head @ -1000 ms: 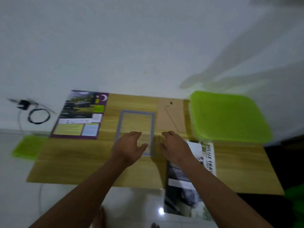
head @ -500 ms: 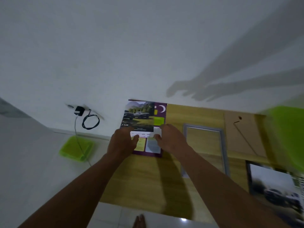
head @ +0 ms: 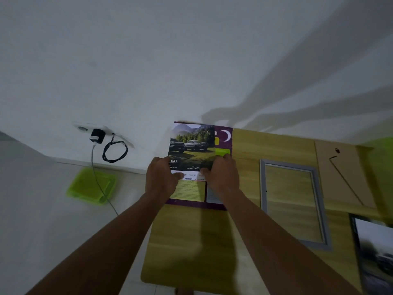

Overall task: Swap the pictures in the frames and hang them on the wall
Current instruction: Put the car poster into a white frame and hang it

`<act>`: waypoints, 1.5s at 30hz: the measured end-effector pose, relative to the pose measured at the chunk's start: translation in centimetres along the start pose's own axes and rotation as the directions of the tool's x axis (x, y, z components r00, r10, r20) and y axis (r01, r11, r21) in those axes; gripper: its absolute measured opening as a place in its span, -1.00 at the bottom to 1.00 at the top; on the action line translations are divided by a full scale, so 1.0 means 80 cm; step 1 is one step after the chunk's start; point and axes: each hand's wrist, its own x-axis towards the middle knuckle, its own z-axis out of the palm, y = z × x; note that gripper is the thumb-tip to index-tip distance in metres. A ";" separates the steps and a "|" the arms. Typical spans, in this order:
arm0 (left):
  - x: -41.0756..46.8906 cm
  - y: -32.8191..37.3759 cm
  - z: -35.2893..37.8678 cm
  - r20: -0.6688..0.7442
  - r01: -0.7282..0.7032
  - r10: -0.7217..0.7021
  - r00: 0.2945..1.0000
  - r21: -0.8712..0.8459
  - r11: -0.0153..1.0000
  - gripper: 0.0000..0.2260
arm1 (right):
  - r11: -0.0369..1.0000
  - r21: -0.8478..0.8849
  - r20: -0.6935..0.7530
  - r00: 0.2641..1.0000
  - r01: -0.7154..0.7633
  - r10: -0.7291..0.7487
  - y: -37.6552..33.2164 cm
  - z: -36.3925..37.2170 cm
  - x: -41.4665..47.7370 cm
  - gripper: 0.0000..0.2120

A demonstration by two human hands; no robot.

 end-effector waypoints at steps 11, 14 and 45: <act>0.001 0.005 -0.006 -0.070 0.000 -0.006 0.998 -0.081 0.997 -0.69 | 0.994 0.088 -0.004 0.997 -0.072 0.073 -0.003 0.004 0.004 -0.62; 0.000 0.007 -0.009 -0.117 -0.003 -0.004 0.993 -0.052 0.999 -0.68 | 0.992 0.097 -0.006 0.997 -0.082 0.083 -0.005 0.005 0.003 -0.60; -0.101 0.169 0.003 0.138 0.001 0.085 0.987 -0.532 0.847 -0.53 | 0.591 0.786 0.088 0.979 -0.182 0.184 0.138 -0.201 -0.092 -0.76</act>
